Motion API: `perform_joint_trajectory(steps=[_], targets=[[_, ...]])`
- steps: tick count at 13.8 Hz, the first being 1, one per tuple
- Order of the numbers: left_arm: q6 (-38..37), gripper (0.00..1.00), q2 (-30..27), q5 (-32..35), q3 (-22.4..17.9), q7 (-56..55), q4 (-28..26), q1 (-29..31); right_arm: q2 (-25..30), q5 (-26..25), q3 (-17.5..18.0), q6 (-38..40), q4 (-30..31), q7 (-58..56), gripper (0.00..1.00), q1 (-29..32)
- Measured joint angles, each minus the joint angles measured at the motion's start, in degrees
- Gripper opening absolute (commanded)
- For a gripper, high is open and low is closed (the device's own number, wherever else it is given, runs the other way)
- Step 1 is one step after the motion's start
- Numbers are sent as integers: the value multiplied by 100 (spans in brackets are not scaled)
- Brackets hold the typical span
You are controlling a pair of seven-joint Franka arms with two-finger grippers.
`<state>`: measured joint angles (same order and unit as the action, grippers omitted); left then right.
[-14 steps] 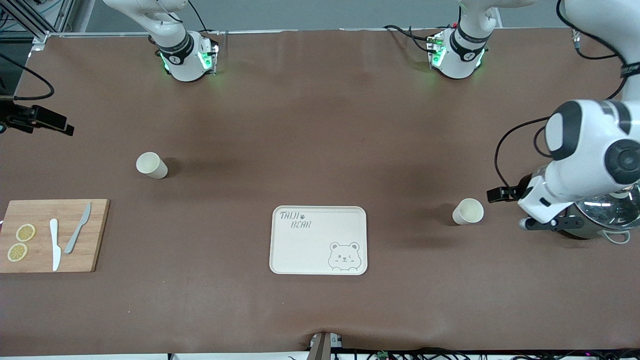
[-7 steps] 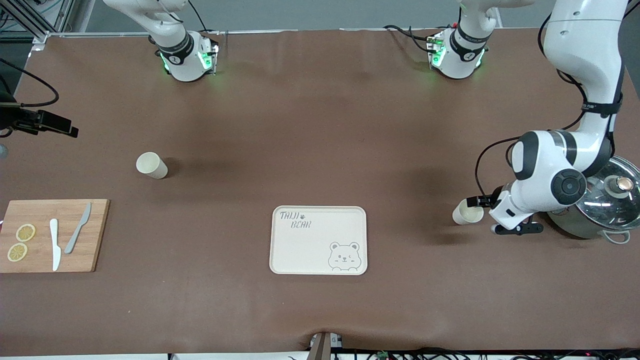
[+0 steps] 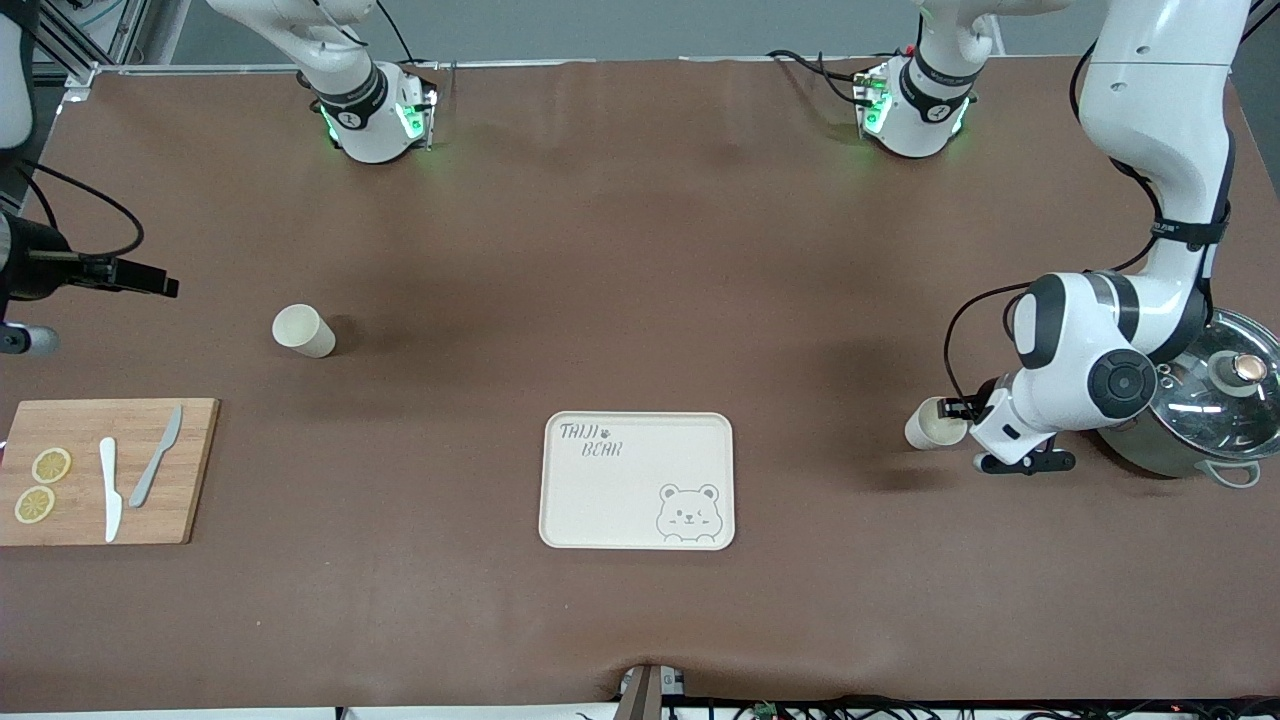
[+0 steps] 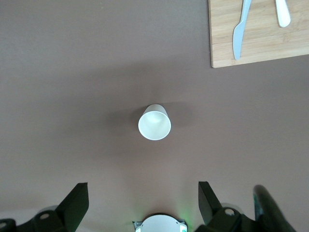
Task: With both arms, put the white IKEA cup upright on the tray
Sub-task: 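Reach the left gripper down over the white cup beside the pot, then grasp the cup with the left gripper while the right gripper reaches the other cup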
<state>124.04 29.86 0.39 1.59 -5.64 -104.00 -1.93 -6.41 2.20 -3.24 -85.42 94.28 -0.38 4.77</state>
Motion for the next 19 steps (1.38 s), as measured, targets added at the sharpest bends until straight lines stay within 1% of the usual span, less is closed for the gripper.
perform_joint_trajectory(steps=[1, 7, 10, 12, 15, 17, 19], targets=[[4, 0, 40, 0, 1, 0, 48, 0, 0, 0, 0, -113, 149, 0, 100, 8], [18, 0, 126, -5, 44, 15, 361, -43, 42, 0, -4, -991, 1038, 0, 100, 41], [-34, 0, 125, -5, 297, 14, 698, -137, 147, 0, -4, -1440, 1520, 0, 100, 41], [-185, 0, 128, -5, 418, -1, 1029, -393, 238, 0, -1, -1705, 1848, -42, 100, 41], [-283, 0, 237, -176, 429, -141, 1441, -904, 354, -2, -9, -2284, 2403, -360, 100, 73], [-282, 0, 471, -267, 430, -462, 1733, -1244, 412, -3, -15, -2834, 2858, -574, 100, 144], [-268, 0, 814, -272, 432, -866, 2148, -1548, 433, -11, -15, -3290, 3247, -652, 100, 180]])
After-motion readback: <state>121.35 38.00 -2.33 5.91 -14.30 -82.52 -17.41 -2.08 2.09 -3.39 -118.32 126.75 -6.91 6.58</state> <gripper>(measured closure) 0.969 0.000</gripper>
